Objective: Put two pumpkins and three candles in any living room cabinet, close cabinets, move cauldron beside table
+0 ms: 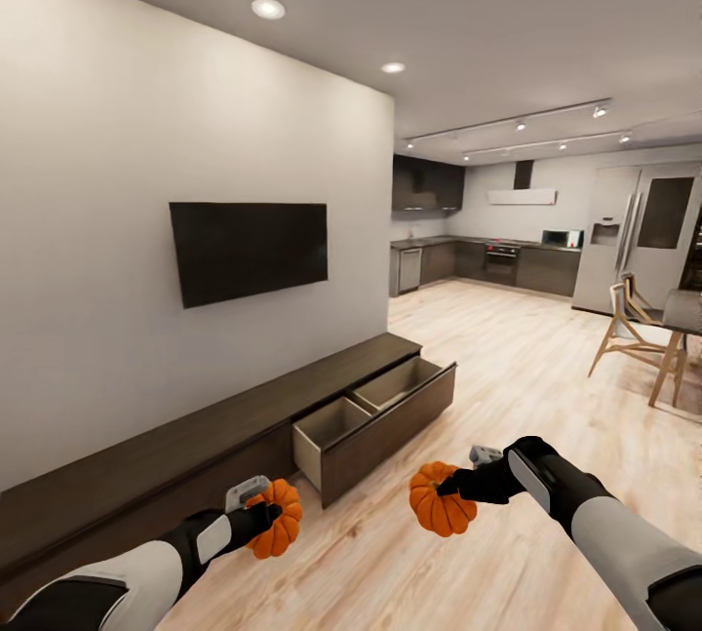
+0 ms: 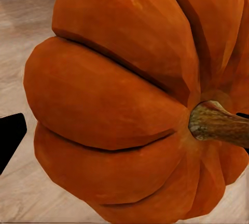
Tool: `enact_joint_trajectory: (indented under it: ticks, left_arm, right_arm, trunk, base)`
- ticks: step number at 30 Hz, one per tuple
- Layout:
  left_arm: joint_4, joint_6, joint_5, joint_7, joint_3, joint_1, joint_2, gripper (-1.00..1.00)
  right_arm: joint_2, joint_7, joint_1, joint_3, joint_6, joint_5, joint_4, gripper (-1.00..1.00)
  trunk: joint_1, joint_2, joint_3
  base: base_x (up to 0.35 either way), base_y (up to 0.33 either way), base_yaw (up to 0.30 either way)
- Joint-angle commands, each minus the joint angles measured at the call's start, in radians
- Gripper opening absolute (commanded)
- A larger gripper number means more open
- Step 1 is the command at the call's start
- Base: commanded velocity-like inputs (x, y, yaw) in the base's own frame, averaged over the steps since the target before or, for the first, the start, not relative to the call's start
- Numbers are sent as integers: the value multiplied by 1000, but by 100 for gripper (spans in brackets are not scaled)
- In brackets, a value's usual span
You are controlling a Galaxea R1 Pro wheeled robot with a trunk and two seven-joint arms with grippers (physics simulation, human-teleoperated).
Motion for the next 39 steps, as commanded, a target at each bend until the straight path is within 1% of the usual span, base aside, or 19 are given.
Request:
enact_joint_trajectory:
  ticks: [1,39]
  left_arm:
    - [0,4,11,0,-4,-1,0,-100]
    - [5,4,11,0,-3,-1,0,-100]
  right_arm:
    - [-1,5,-1,3,2,-3,-2,-100]
    - [-1,5,-1,3,4,-3,-2,-100]
  trunk:
    - [1,-1,-1]
    - [1,-1,-1]
  base:
    - [171,-297,-4]
    - [182,-297,0]
